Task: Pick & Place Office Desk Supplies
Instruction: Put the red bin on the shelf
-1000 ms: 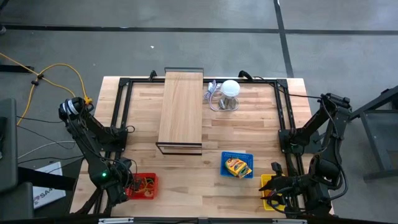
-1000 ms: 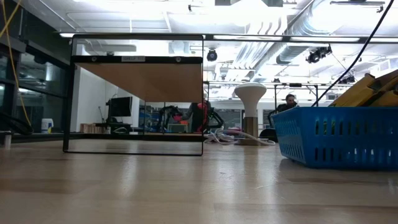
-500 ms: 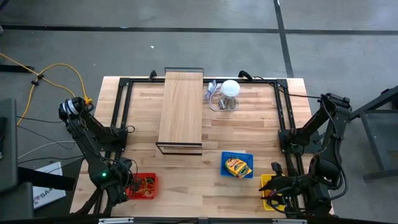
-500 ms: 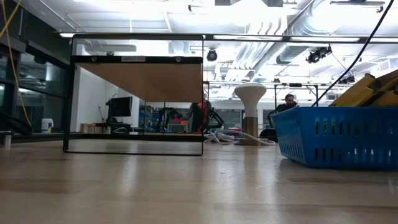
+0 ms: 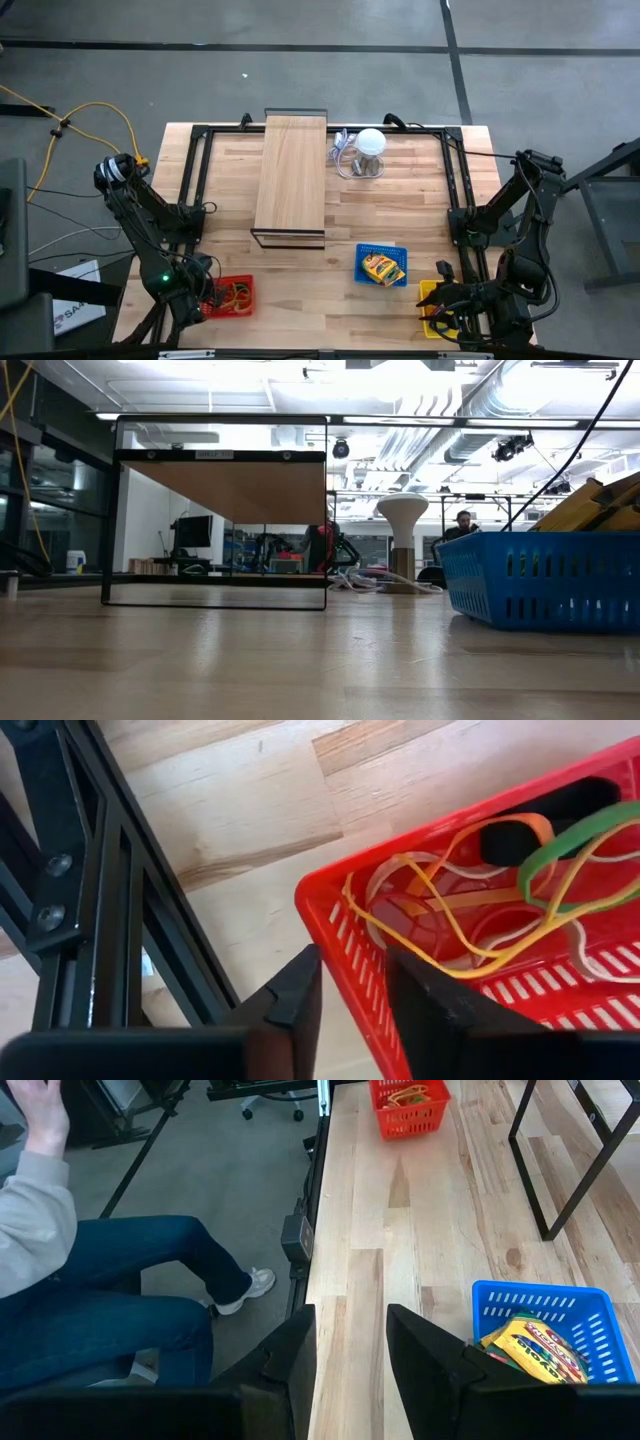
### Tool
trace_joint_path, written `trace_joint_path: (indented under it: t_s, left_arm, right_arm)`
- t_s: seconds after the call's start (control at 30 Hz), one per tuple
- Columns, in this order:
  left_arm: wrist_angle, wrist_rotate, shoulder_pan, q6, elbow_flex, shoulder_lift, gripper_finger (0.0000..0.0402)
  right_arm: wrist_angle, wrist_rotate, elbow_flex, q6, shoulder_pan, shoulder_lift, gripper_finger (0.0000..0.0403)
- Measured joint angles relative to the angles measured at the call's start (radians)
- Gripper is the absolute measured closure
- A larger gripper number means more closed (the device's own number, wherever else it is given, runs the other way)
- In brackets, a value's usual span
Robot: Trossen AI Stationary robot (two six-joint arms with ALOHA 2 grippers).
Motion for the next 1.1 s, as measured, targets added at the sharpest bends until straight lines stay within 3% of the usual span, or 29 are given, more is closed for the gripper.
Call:
trace_joint_path:
  t_s: [0.3, 1.1]
  left_arm:
    - [-0.008, 0.009, 0.000, -0.024, 0.000, 0.000, 0.0245]
    - [-0.020, 0.041, -0.003, -0.049, 0.000, -0.031, 0.0242]
  right_arm:
    - [0.000, 0.000, 0.000, 0.000, 0.000, 0.000, 0.0291]
    - [0.000, 0.000, 0.000, 0.000, 0.000, 0.000, 0.0291]
